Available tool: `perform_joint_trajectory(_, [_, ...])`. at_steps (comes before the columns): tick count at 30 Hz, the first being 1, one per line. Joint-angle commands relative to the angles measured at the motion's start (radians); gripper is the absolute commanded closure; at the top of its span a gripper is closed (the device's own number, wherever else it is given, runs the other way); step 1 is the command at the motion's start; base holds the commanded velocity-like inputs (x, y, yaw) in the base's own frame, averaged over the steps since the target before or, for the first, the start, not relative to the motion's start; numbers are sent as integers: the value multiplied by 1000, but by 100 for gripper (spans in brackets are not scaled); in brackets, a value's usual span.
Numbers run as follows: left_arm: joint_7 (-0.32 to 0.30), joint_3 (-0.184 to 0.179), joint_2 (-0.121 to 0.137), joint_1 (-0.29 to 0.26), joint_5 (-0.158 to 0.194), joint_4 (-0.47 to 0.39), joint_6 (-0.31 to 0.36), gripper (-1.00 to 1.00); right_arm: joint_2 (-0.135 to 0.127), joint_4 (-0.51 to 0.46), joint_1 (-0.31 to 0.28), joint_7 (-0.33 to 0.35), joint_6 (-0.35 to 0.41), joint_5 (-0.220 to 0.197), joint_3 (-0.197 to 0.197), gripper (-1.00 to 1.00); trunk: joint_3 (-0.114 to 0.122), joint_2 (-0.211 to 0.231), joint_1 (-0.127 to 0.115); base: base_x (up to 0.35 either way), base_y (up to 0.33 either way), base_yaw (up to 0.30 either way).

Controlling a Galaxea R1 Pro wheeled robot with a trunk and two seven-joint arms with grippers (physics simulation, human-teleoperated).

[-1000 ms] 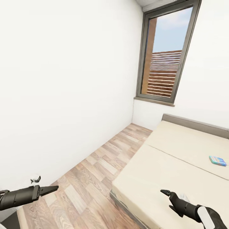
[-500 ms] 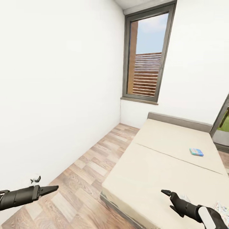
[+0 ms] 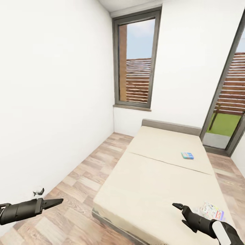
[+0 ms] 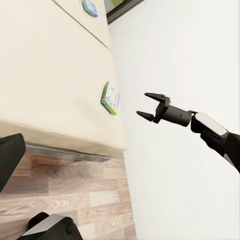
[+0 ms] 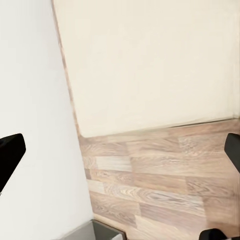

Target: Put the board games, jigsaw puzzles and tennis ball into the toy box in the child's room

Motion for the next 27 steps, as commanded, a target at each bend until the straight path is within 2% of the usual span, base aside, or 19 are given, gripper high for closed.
perform_joint_trajectory(1, [-4,1,0,0,-1,-1,11,-100,0,0,-1,4,5,3,-4,-100,-2,-2,1,-62,-266,-283])
perform_joint_trajectory(15, [-4,1,-1,0,-1,-1,11,-100,-1,2,-1,2,5,3,-4,-100,5,-2,1,-27,-265,-283])
perform_joint_trajectory(27, [-4,1,-5,0,-3,-1,11,-100,-1,2,-1,0,5,3,-4,-100,7,-2,1,-1,-133,-284])
